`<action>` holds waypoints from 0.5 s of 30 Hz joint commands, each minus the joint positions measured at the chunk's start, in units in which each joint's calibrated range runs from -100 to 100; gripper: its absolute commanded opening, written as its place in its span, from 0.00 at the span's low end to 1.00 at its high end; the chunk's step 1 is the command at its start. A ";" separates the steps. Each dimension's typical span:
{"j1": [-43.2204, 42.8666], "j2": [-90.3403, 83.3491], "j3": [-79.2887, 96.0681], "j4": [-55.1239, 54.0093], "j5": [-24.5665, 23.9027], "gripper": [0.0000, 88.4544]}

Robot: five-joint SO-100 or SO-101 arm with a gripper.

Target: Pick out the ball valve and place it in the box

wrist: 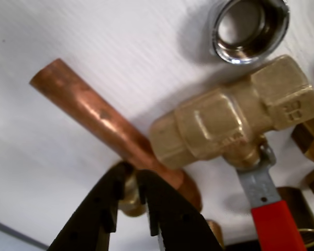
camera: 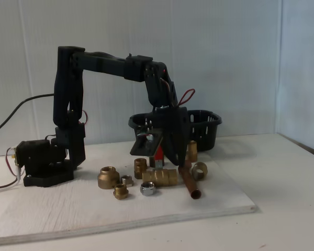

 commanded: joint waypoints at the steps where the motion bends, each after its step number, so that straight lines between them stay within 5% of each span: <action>1: 0.25 -2.62 -4.23 5.47 0.46 0.01; 6: 0.25 -6.60 -4.68 16.15 0.46 0.01; 15: 3.13 -7.11 -4.41 17.01 0.46 0.03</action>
